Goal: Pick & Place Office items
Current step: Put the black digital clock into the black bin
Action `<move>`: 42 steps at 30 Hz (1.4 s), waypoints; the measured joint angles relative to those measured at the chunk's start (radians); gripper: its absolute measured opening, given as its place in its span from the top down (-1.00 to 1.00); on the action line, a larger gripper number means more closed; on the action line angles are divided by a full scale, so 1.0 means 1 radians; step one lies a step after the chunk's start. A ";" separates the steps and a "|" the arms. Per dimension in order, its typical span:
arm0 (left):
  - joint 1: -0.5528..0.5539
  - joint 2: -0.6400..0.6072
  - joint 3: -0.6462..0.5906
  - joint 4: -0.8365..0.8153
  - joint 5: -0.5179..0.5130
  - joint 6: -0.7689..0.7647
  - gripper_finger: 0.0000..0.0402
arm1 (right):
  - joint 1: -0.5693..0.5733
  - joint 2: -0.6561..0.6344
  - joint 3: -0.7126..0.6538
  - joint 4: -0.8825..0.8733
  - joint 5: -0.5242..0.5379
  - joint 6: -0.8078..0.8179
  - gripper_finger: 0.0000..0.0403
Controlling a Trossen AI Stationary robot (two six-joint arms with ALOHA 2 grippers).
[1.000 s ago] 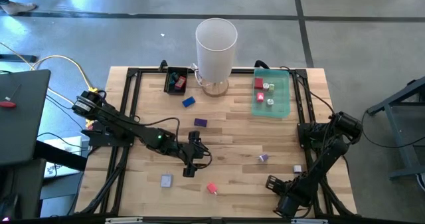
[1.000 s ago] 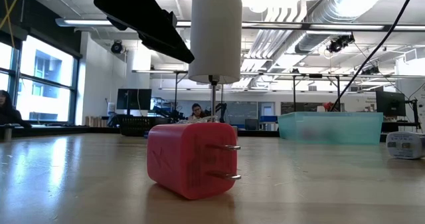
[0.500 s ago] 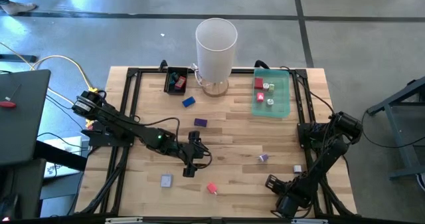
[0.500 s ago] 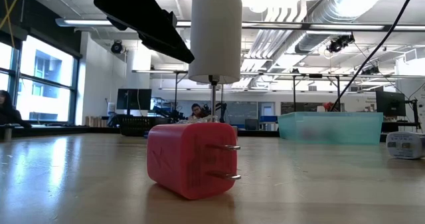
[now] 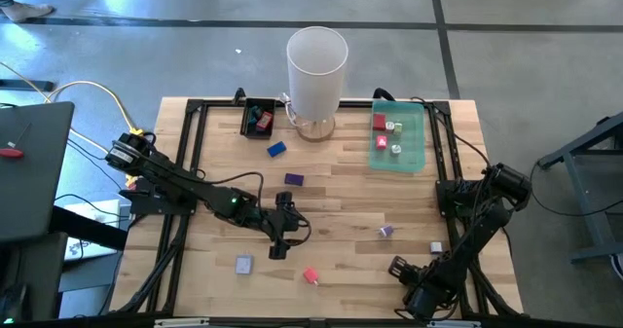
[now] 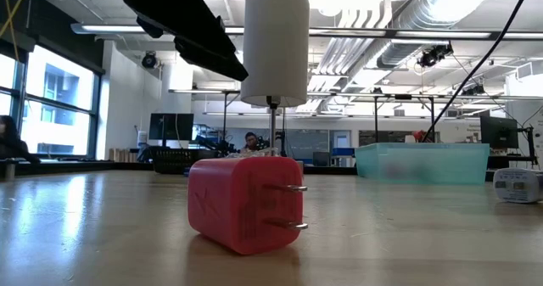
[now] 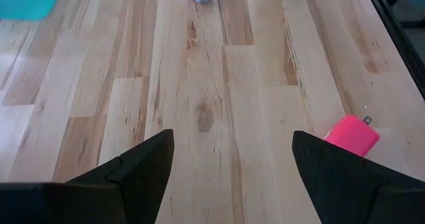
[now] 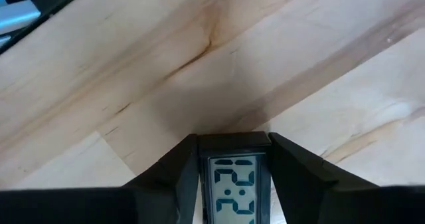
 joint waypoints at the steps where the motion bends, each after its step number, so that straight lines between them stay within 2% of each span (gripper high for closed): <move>1: 0.001 0.000 0.000 0.000 0.000 -0.003 -0.49 | 0.000 0.000 0.000 -0.001 0.006 0.017 0.25; 3: 0.001 0.000 0.000 0.001 0.000 -0.007 -0.49 | 0.001 0.000 0.000 -0.002 0.048 0.072 0.23; 9: 0.001 0.000 0.000 0.024 0.000 -0.008 -0.49 | -0.008 0.000 0.000 0.008 0.280 0.360 0.24; 11: 0.001 0.000 0.000 0.032 0.000 -0.009 -0.49 | -0.017 0.000 0.000 0.014 0.295 0.437 0.26; 15: 0.001 0.000 0.000 0.030 0.000 -0.010 -0.49 | -0.024 0.000 0.000 0.056 0.322 0.464 0.27; 20: -0.001 0.000 0.000 0.029 0.001 -0.010 -0.49 | -0.024 0.000 0.003 0.138 0.459 0.463 0.27; 24: -0.003 0.000 0.000 0.030 0.043 -0.010 -0.49 | -0.024 0.000 0.005 0.228 0.585 0.457 0.27; 29: -0.003 0.000 0.000 0.040 0.141 0.017 -0.49 | -0.003 0.000 0.005 0.411 0.834 0.323 0.27; 33: -0.004 0.000 0.000 0.077 0.156 0.003 -0.49 | 0.000 0.000 0.005 0.585 0.984 0.151 0.27; 37: -0.003 0.009 0.000 0.166 0.157 -0.046 -0.49 | -0.027 0.001 0.005 0.749 1.028 -0.073 0.27; 42: -0.005 0.030 0.000 0.294 0.165 -0.082 -0.49 | -0.069 0.001 0.006 0.971 1.004 -0.348 0.27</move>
